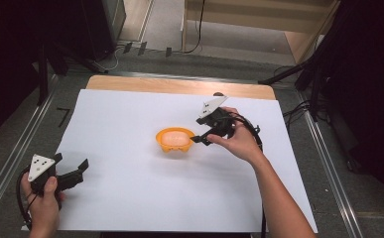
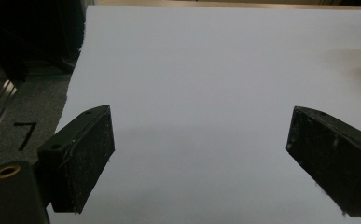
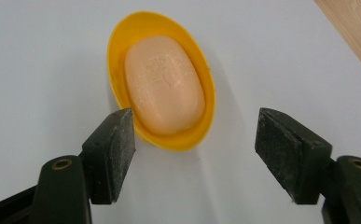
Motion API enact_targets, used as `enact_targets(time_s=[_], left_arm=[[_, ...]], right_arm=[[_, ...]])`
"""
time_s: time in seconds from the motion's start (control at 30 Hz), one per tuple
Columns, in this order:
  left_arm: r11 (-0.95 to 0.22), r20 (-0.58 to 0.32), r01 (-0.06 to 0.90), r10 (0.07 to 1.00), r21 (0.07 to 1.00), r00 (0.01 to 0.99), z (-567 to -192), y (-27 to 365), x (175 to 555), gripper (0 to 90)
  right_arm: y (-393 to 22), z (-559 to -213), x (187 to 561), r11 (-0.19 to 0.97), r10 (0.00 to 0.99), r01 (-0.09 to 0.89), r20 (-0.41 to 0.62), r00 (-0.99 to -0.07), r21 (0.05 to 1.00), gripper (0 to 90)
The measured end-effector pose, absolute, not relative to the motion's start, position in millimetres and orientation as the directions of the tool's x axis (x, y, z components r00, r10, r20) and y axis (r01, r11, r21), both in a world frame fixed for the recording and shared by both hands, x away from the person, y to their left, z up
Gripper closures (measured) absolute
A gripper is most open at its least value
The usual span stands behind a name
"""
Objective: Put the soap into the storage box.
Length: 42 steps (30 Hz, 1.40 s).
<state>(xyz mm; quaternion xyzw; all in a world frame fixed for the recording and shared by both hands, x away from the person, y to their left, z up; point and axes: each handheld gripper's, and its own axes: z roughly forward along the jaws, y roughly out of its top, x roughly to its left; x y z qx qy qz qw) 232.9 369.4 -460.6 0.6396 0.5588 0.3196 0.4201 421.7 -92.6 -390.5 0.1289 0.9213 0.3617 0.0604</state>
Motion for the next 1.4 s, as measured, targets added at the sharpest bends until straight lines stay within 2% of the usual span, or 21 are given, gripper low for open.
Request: enact_targets(time_s=[0.3,0.47,0.63,0.7,1.0,1.17,1.27,1.33,1.4], left_arm=[[-0.023,-0.059,0.447,0.984,0.894,0.169,-461,369,233,8.3],[-0.023,-0.058,0.448,0.984,0.894,0.167,-461,369,233,8.3],[-0.022,-0.059,0.447,0.984,0.894,0.167,-461,369,233,8.3],[-0.022,-0.059,0.447,0.984,0.894,0.166,-461,369,233,8.3],[-0.025,-0.056,0.449,0.985,0.893,0.166,-460,369,233,8.3],[-0.026,-0.055,0.449,0.985,0.893,0.165,-460,369,233,8.3],[-0.025,-0.055,0.449,0.985,0.893,0.165,-461,369,233,8.3],[-0.025,-0.055,0.449,0.985,0.893,0.164,-460,369,233,8.3],[-0.027,-0.053,0.449,0.985,0.893,0.165,-460,369,233,8.3]], right_arm=[[-123,-392,416,0.673,0.349,0.256,0.008,-0.937,0.694,29.9],[-135,-395,409,0.623,0.448,0.324,0.014,-0.894,0.712,23.5],[-145,-398,403,0.583,0.509,0.378,0.039,-0.860,0.719,18.6],[-148,-399,401,0.577,0.522,0.395,0.048,-0.851,0.715,14.0],[-165,-406,390,0.521,0.615,0.456,0.054,-0.787,0.722,13.3],[-174,-410,385,0.490,0.634,0.486,0.087,-0.769,0.724,9.0],[-179,-414,380,0.485,0.649,0.474,0.060,-0.758,0.734,8.3],[-181,-416,378,0.486,0.654,0.491,0.071,-0.753,0.723,4.0],[-184,-418,375,0.476,0.657,0.492,0.077,-0.750,0.729,3.5]])
